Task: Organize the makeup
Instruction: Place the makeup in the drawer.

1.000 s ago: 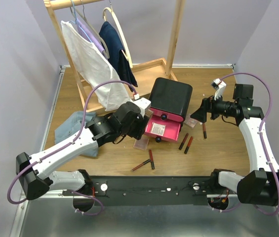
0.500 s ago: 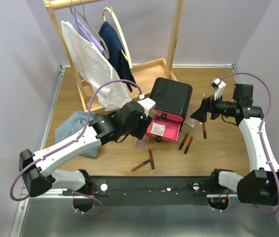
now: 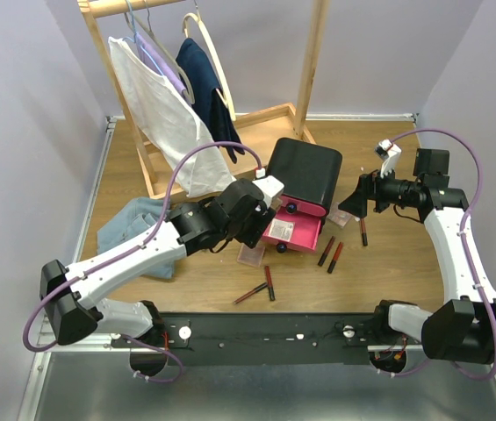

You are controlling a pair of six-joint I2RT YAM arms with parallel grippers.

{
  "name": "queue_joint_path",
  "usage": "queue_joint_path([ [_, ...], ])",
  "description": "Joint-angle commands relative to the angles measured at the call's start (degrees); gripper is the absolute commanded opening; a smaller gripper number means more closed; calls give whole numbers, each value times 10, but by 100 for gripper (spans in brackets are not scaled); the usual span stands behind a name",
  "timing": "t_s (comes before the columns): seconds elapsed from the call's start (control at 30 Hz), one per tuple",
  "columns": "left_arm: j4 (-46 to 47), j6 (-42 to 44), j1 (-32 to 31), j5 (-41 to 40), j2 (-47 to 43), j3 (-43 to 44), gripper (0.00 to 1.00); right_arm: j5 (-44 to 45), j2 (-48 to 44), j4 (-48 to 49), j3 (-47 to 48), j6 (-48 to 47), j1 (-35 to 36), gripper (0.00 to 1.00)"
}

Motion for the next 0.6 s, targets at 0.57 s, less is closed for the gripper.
queue_joint_path([
  [0.57,-15,107,-8,-16,40,40,19,-5,16,5,30,-9,-4,100],
])
